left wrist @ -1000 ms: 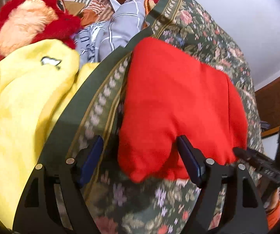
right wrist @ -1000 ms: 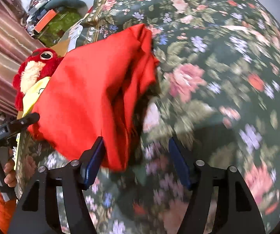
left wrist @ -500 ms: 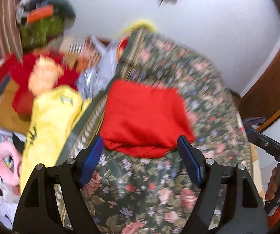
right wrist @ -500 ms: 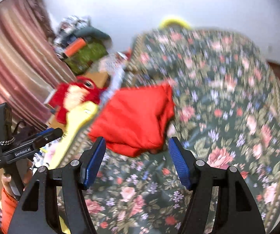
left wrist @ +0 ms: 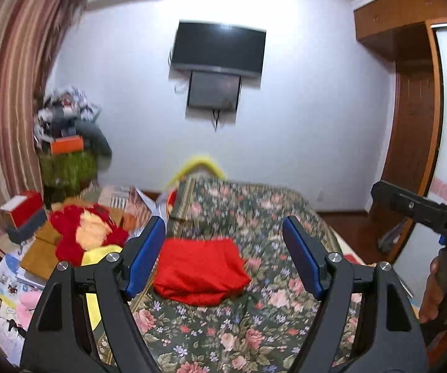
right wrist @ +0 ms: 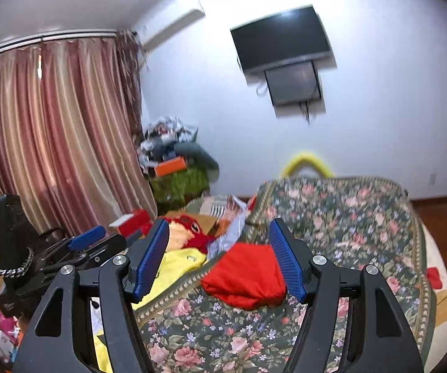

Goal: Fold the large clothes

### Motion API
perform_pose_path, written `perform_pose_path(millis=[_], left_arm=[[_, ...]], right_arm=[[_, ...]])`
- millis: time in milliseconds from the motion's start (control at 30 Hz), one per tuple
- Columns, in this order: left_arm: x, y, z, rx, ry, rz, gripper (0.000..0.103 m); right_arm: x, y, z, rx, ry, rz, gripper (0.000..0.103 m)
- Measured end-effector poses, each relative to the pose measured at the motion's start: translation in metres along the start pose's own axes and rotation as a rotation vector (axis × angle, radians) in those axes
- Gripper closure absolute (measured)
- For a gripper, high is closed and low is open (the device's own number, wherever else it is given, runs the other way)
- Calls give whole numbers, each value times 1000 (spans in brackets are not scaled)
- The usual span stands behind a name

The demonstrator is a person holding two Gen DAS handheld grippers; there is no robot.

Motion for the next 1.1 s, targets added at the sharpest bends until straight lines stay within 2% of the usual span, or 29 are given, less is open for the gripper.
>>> perform_pose_path(millis=[200,267,367,400,467,567,733,1100], left_arm=[[16,34,2,90,-37,-43,26],[20,41,5,108,-59,-64,24],[25,44,12,116,-80,-97,7],[27,47,14,117,-79,-98,5],[27,47,16,114,-74,-97,4],[26,47,18,106,-66,-98,1],[27,46,22,92,-56,-83,1],[31,44,27,78,-62,-85,0]], right_arm=[[-15,29,10,74,52,46,39],[-17,32,13,90,62,71,30],[-16,36,15,107,64,110,14],[-16,36,16,108,63,121,12],[-13,35,16,101,61,140,0],[-7,35,18,92,54,157,0],[1,39,18,72,22,155,0],[-3,43,22,68,42,164,0]])
Point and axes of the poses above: each gripper's, at about its wrist camera, not at the fingertips, and y roughly against the way its jaws point, x to its right, z to its underside, the point moved 5 cm from there along -y, roughly the way its jaws point, and after that the axes turned 9 degrees about z, right-handed, at the moved point
